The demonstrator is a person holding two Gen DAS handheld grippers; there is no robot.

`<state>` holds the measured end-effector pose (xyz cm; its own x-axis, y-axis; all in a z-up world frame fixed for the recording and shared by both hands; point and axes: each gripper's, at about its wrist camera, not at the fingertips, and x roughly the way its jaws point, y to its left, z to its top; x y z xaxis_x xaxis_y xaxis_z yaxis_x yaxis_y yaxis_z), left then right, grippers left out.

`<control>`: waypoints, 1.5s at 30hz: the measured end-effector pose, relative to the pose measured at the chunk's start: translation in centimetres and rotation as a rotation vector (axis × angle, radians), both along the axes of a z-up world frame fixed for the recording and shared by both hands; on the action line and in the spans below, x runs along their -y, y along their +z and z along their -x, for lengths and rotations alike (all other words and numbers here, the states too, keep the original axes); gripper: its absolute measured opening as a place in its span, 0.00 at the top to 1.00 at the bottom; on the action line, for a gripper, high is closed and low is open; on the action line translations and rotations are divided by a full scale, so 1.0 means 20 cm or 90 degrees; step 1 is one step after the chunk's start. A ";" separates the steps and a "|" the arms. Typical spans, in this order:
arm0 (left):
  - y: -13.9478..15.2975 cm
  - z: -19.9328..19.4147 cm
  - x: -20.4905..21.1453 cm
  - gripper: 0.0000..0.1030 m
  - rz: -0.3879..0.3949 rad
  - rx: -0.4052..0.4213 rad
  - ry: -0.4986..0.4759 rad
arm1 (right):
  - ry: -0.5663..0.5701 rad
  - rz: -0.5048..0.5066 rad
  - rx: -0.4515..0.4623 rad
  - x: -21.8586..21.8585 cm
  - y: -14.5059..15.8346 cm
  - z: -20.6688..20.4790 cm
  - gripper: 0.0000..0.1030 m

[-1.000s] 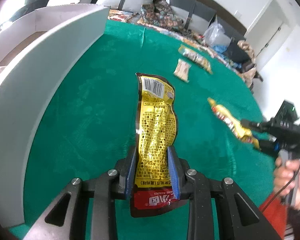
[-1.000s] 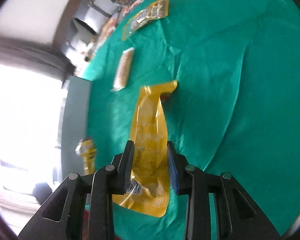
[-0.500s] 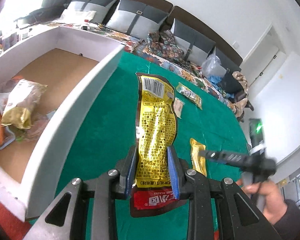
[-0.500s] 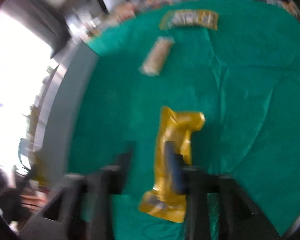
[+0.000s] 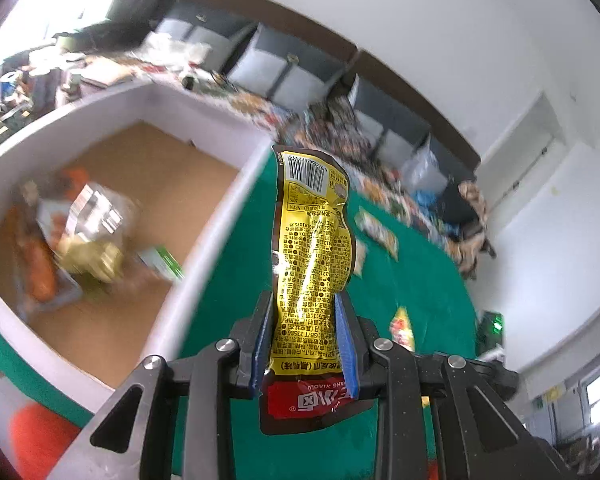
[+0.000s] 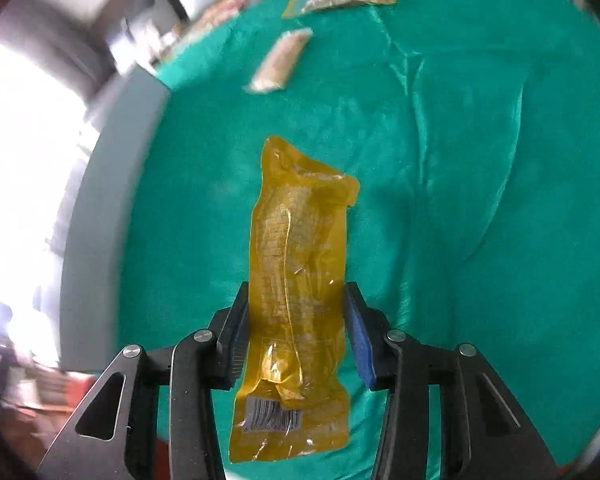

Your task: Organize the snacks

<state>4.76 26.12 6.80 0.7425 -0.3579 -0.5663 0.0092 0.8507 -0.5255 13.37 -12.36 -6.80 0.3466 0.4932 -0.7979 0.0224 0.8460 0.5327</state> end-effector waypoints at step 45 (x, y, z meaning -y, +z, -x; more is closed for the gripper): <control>-0.61 -0.56 1.05 0.01 -0.238 -0.126 -0.093 | -0.117 0.426 0.175 0.77 -0.06 -0.17 0.33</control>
<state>16.05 5.03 -5.41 0.5639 -0.1949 -0.8025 0.0736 0.9797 -0.1862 16.86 -27.70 -8.00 0.6071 -0.1520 -0.7799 0.1345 0.9870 -0.0876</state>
